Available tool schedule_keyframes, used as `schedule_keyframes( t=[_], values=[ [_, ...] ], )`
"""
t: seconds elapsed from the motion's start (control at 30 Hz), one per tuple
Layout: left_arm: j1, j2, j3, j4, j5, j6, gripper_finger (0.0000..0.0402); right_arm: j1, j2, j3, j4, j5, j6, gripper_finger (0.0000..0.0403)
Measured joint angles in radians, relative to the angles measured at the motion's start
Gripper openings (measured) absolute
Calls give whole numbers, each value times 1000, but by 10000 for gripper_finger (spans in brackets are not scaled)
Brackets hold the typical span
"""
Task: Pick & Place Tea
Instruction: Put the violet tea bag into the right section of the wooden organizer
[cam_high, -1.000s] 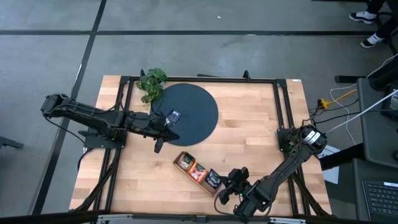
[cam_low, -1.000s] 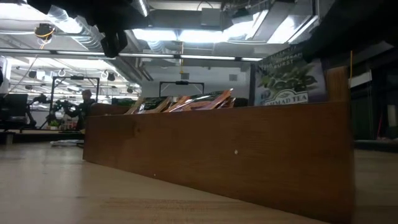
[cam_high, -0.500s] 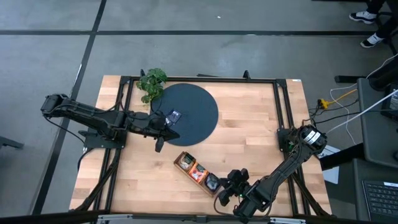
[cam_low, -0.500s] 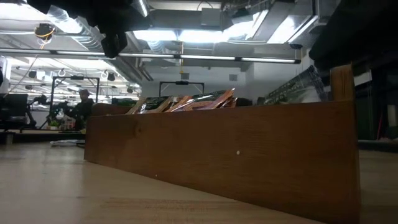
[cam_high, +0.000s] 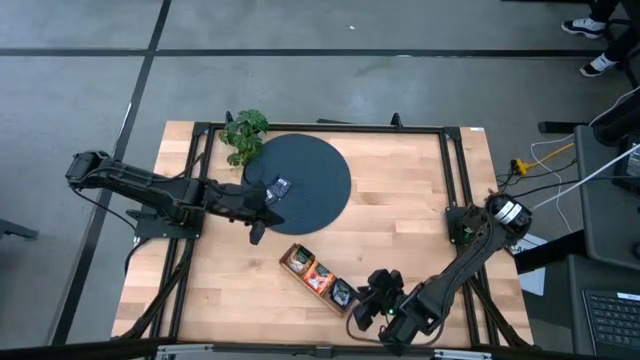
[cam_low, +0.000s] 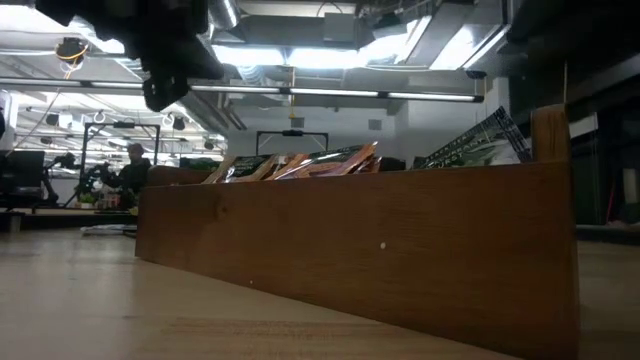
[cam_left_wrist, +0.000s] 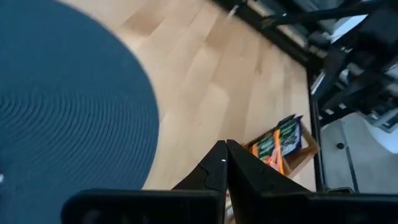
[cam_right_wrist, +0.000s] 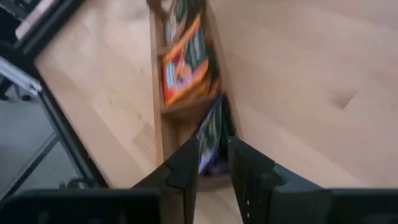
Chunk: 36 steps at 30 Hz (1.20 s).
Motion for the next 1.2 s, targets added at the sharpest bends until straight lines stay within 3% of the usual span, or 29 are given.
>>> schedule_keyframes(
  t=[0.17,0.37,0.47,0.7,0.93,1.03,1.2],
  values=[
    [0,0,11,-111,-21,-58,4,-45,-60,0,-19,-24,-84,91],
    [0,1,150,-588,-190,-112,3,-116,-91,0,-20,-133,-229,91],
    [1,1,196,-732,-230,-143,2,-159,-91,0,-23,-142,-308,91],
    [1,1,203,-753,-184,-207,4,-267,-99,0,-2,-335,-625,91],
    [1,1,203,-712,-92,-149,2,-270,-139,0,-39,-625,-814,91],
    [1,1,203,-701,-69,-102,5,-312,-151,0,-5,-711,-855,91],
    [1,1,203,-702,-48,-8,6,-446,-155,0,88,-754,-837,91]
  ],
)
